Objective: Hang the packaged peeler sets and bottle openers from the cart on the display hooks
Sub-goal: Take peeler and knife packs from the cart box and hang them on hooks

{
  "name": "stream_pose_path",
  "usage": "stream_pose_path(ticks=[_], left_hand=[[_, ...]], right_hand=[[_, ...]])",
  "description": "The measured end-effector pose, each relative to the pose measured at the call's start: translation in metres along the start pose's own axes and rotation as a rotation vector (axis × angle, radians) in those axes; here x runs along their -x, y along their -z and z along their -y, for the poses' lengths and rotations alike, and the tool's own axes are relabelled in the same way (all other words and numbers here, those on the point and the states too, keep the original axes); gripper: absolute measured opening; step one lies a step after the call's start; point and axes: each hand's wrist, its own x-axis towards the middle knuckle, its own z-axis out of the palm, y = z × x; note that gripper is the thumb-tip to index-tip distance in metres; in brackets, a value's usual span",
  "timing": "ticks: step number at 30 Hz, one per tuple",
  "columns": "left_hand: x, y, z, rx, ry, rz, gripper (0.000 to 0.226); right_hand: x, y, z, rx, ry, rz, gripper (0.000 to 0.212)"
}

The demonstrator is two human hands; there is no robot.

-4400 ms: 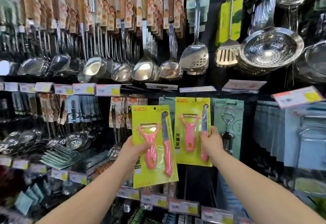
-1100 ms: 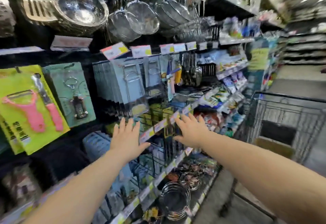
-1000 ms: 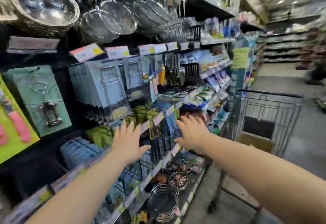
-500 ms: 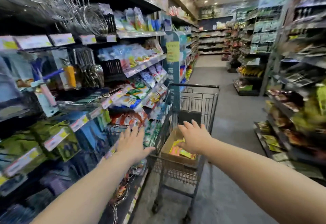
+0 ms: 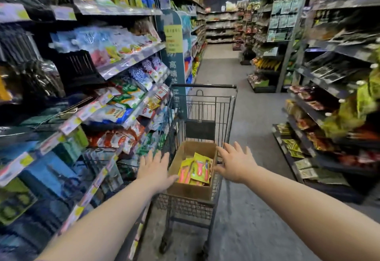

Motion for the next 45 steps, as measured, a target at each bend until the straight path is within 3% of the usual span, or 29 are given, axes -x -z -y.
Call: stream_pose_path(ticks=[10, 18, 31, 38, 45], left_hand=[[-0.15, -0.033, 0.036, -0.013, -0.121, 0.065, 0.091], [-0.232, -0.071, 0.02, -0.028, -0.208, 0.216, 0.091], [-0.339, -0.147, -0.005, 0.024, -0.025, 0.395, 0.091], [-0.385, -0.194, -0.006, 0.111, 0.021, 0.49, 0.09], [-0.422, -0.273, 0.002, 0.256, 0.071, 0.628, 0.091]], right_hand=[[-0.109, -0.038, 0.005, -0.061, -0.155, 0.105, 0.073], [-0.173, -0.077, -0.02, -0.127, -0.225, 0.235, 0.073], [-0.32, -0.161, -0.082, -0.149, -0.078, 0.42, 0.076], [-0.373, -0.214, -0.071, -0.169, -0.016, 0.516, 0.075], [-0.409, -0.296, -0.046, -0.352, -0.171, 0.629, 0.075]])
